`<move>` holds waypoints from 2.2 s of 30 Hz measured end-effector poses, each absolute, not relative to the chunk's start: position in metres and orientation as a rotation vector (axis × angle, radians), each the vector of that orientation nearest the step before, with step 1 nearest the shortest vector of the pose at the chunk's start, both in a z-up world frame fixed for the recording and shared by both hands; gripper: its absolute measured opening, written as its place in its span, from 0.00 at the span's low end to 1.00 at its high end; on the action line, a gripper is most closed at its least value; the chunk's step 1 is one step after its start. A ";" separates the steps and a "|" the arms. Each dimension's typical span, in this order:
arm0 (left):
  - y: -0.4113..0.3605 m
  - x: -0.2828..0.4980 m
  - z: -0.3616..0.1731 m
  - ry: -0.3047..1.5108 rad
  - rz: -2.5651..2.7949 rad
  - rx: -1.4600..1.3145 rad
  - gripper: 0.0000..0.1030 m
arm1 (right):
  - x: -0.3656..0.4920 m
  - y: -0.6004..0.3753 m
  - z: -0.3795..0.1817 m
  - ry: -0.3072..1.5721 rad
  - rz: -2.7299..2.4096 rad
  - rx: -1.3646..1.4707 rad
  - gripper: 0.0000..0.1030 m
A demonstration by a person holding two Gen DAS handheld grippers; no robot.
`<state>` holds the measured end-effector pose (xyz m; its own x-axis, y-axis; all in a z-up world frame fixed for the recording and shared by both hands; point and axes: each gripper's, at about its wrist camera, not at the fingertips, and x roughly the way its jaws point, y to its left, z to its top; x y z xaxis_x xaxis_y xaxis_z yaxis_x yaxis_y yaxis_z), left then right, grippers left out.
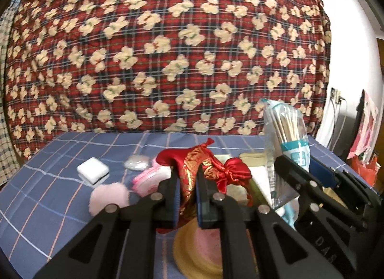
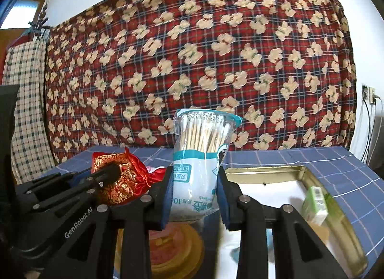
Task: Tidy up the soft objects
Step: 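Lift the red pouch and cotton-swab bag and carry both toward the gold tray, then lower both into the gold tray and open the left and right tools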
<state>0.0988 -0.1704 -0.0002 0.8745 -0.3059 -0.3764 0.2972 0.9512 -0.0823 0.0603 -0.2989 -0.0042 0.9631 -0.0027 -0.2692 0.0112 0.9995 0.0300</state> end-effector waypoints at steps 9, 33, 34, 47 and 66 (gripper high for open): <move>-0.221 0.100 0.020 0.419 -0.424 0.001 0.08 | 0.056 -0.352 0.017 0.295 -0.061 0.060 0.35; -0.315 0.130 0.003 0.613 -0.539 0.107 0.08 | 0.096 -0.437 -0.004 0.560 -0.124 0.065 0.35; -0.317 0.132 0.003 0.622 -0.544 0.106 0.08 | 0.097 -0.438 -0.005 0.564 -0.123 0.065 0.35; -0.314 0.129 0.005 0.598 -0.543 0.101 0.45 | 0.096 -0.452 -0.006 0.555 -0.157 0.096 0.59; -0.210 0.115 0.007 0.500 -0.390 0.019 0.65 | 0.068 -0.401 0.007 0.414 -0.040 0.075 0.69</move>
<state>0.1151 -0.2104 0.0072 0.8057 -0.3595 -0.4707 0.3686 0.9264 -0.0767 0.0685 -0.4014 0.0070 0.9149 -0.0230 -0.4030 0.0538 0.9964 0.0652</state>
